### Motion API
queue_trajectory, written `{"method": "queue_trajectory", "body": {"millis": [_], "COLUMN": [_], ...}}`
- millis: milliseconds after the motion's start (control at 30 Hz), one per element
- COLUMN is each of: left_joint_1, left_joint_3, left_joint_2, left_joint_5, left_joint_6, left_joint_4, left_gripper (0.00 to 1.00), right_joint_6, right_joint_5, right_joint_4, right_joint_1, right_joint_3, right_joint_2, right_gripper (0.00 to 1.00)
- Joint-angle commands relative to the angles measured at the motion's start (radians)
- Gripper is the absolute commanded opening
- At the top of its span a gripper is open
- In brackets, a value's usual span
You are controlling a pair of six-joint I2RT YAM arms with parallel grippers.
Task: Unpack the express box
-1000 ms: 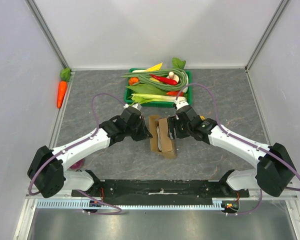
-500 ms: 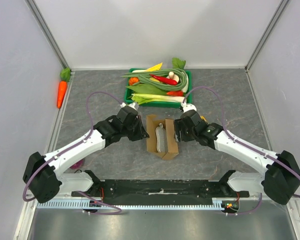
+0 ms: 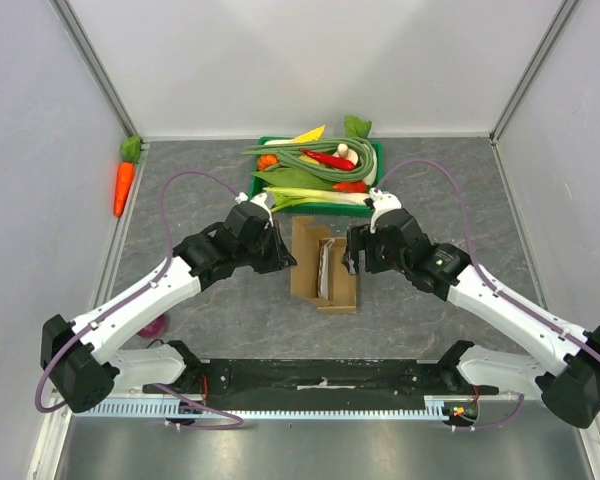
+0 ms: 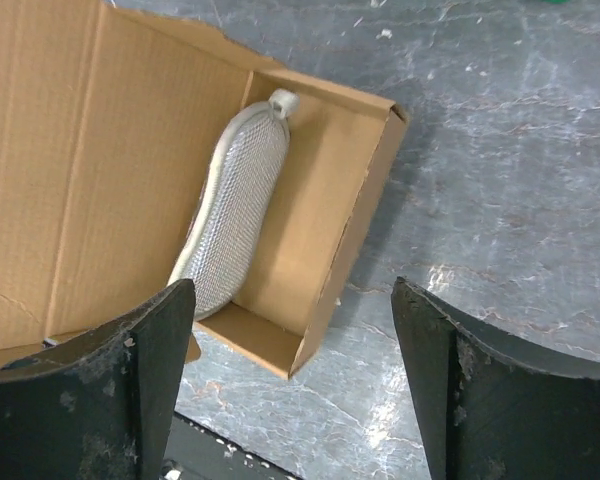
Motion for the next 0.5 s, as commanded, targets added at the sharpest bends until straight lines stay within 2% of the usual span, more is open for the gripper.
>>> {"method": "queue_trajectory", "body": {"millis": [0, 100, 267, 467], "left_joint_1": [0.001, 0.001, 0.003, 0.003], "left_joint_3": [0.069, 0.080, 0.083, 0.065], "left_joint_2": [-0.012, -0.012, -0.018, -0.035], "left_joint_5": [-0.040, -0.044, -0.044, -0.072], "left_joint_6": [0.048, 0.049, 0.049, 0.040], "left_joint_4": [-0.050, -0.067, -0.076, -0.097], "left_gripper": [0.02, 0.02, 0.02, 0.02], "right_joint_6": [-0.015, -0.018, 0.006, 0.042], "right_joint_5": [-0.076, -0.065, -0.024, 0.022], "right_joint_4": [0.049, 0.095, 0.127, 0.127], "right_joint_1": [0.004, 0.004, 0.005, 0.004], "right_joint_3": [0.002, -0.041, -0.107, -0.153], "right_joint_2": [0.052, 0.091, 0.154, 0.166], "right_gripper": [0.85, 0.79, 0.61, 0.53]}}
